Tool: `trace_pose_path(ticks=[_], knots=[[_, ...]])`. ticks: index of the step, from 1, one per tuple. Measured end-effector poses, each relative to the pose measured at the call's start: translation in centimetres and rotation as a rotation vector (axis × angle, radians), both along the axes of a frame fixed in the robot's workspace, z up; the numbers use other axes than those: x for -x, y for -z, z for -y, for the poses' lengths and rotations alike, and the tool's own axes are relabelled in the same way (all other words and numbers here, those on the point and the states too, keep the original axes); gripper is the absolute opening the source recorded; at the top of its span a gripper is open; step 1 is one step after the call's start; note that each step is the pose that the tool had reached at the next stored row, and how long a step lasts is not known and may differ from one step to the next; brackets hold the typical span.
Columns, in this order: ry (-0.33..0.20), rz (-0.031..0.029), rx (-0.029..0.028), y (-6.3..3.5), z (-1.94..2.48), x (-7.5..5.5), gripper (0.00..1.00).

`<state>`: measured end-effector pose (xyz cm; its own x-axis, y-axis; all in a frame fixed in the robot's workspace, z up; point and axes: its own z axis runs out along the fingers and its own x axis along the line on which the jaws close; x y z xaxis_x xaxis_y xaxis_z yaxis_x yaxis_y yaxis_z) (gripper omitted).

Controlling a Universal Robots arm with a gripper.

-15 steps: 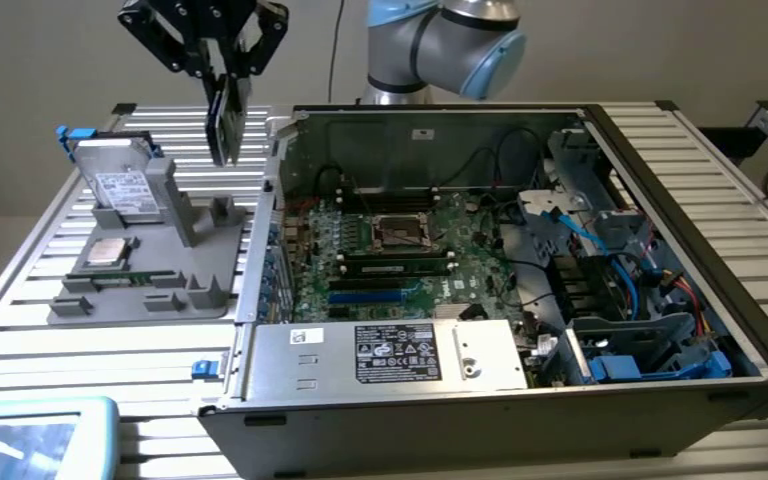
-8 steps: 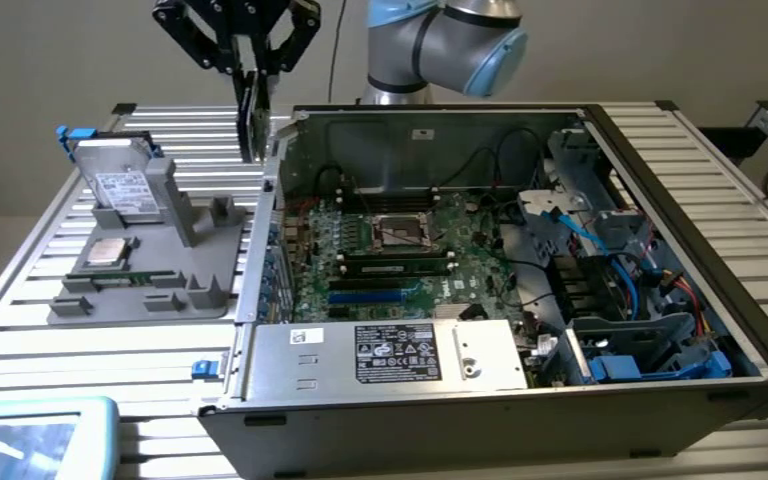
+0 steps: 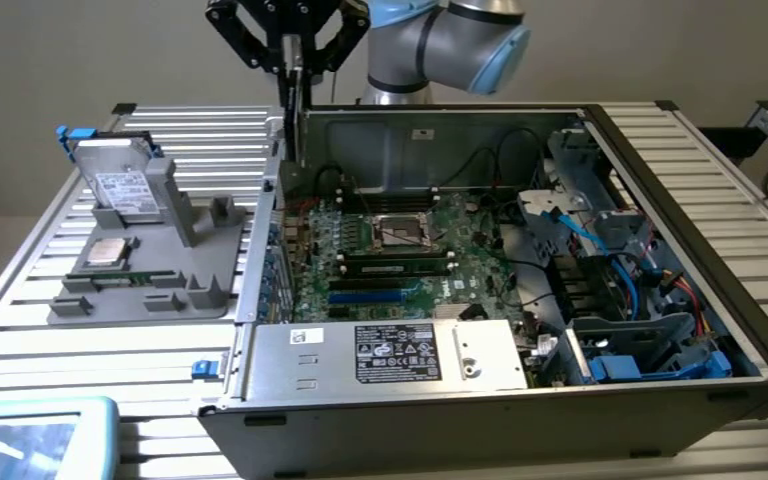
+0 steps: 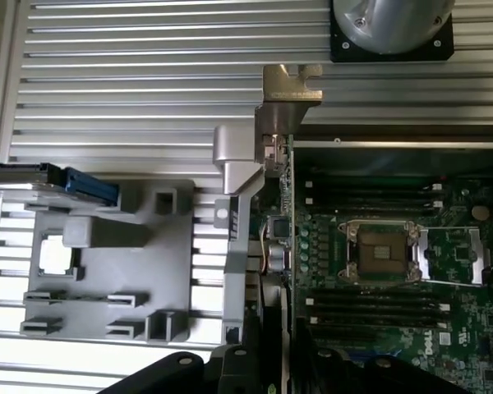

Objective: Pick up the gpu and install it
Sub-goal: 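Pick up the gpu and move the gpu toward the slot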

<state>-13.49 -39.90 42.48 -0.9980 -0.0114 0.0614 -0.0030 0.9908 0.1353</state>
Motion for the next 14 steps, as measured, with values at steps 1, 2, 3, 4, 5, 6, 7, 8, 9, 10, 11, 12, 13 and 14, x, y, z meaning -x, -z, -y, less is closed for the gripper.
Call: trace_pose_path(ticks=[1,2,3,4,5,6,7,8,9,10,11,12,13,14], knots=[[0.0,-0.0001,0.0,0.0,0.0,-0.4,0.27],[0.0,-0.0002,0.0,0.0,0.0,-0.9,0.27],[0.0,-0.0001,-0.0001,0.0,0.01,-1.4,0.27],[0.0,-0.0001,-0.0001,0.01,0.01,-1.8,0.27],[0.0,-0.0001,-0.0001,0.02,0.01,-2.2,0.27],[0.0,-0.0001,-0.0001,0.04,0.01,-2.7,0.27],[0.0,-0.0001,-0.0001,0.07,0.01,-3.2,0.27],[0.0,-0.0001,0.0,0.1,0.01,-3.6,0.27],[0.0,-0.0001,-0.0001,0.14,0.02,-4.1,0.27],[0.0,-0.0001,0.0,0.18,0.02,-4.5,0.27],[0.0,-0.0001,-0.0001,0.21,0.03,-5.0,0.27],[0.0,-0.0001,-0.0001,0.24,0.03,-5.4,0.27],[0.0,-0.0001,0.0,0.27,0.05,-5.9,0.27],[0.0,-0.0001,0.0,0.31,0.05,-6.3,0.27]])
